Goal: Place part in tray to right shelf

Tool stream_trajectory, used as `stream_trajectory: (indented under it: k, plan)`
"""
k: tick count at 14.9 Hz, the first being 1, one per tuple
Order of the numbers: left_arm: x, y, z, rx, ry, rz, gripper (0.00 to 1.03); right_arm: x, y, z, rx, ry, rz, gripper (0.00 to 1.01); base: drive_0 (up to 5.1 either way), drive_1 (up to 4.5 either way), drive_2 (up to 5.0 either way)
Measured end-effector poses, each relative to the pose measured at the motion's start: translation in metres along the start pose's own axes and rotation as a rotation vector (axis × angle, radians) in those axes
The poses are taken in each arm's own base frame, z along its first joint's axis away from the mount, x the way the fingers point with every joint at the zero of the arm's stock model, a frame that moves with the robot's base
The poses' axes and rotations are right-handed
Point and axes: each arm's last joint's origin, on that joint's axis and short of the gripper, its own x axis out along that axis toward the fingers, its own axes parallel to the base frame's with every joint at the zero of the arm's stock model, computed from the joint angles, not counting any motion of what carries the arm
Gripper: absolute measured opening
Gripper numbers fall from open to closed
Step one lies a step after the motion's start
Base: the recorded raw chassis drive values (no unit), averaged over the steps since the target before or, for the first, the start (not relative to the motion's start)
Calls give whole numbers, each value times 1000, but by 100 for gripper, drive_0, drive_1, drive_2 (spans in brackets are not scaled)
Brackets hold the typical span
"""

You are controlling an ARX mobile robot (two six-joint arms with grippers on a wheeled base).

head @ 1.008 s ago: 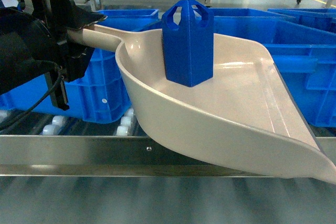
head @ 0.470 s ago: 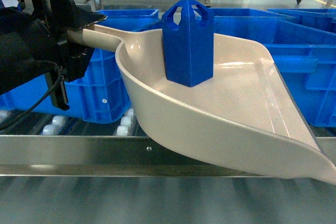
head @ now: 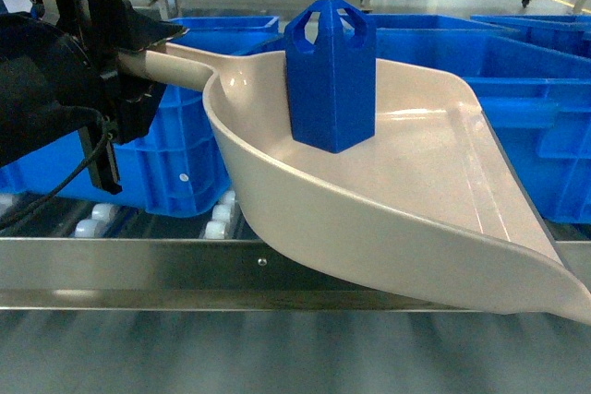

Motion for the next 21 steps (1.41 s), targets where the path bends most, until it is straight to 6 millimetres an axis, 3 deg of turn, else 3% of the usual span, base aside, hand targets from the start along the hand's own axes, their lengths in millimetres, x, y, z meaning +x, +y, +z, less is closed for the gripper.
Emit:
stream_trajectory:
  k: [7,9,12,16,19,21]
  plan:
    - [-5,0,0,70,-10,13,12,0,0,0,0,0,0,98,0,0,0]
    - [-14,-13,-2,75,4,-29,12,0,0,0,0,0,0,98,0,0,0]
    - [-36,-52,-4,53,10,-73,12,0,0,0,0,0,0,98,0,0,0]
    - [-46,-108,32,58,-199,-15,12,0,0,0,0,0,0,98,0,0,0]
    - [-38,-116,66,85,-395,125,12,0,0,0,0,0,0,98,0,0,0]
    - [-21,-120,88,145,-487,140,12,0,0,0,0,0,0,98,0,0,0]
